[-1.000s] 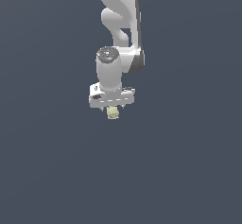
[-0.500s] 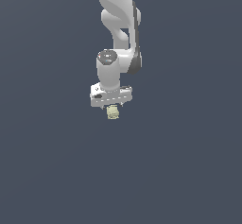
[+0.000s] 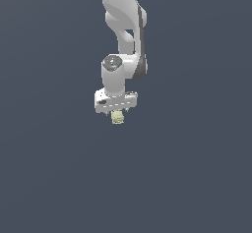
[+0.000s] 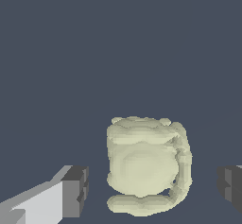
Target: Pick up the object and move it to a goal position.
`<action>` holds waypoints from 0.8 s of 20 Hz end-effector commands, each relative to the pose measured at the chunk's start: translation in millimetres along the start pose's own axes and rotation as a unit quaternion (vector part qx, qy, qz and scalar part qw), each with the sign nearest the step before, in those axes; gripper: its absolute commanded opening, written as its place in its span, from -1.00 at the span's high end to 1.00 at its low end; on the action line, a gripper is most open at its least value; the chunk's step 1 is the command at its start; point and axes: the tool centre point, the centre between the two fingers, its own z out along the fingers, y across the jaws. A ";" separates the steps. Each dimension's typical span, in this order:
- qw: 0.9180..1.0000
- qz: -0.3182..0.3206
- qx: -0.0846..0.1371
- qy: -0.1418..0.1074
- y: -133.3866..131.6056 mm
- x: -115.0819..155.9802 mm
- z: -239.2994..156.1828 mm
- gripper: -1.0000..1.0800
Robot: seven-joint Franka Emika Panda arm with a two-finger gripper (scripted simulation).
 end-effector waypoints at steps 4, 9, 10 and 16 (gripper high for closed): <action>1.000 -0.001 0.000 0.000 -0.2 -1.5 25.0 -0.92; 1.000 -0.001 0.000 0.000 -0.4 -1.1 36.7 -0.92; 1.000 -0.001 0.000 0.000 -0.3 -1.0 37.4 -0.92; 1.000 -0.001 0.000 0.000 -0.3 -1.0 37.7 1.00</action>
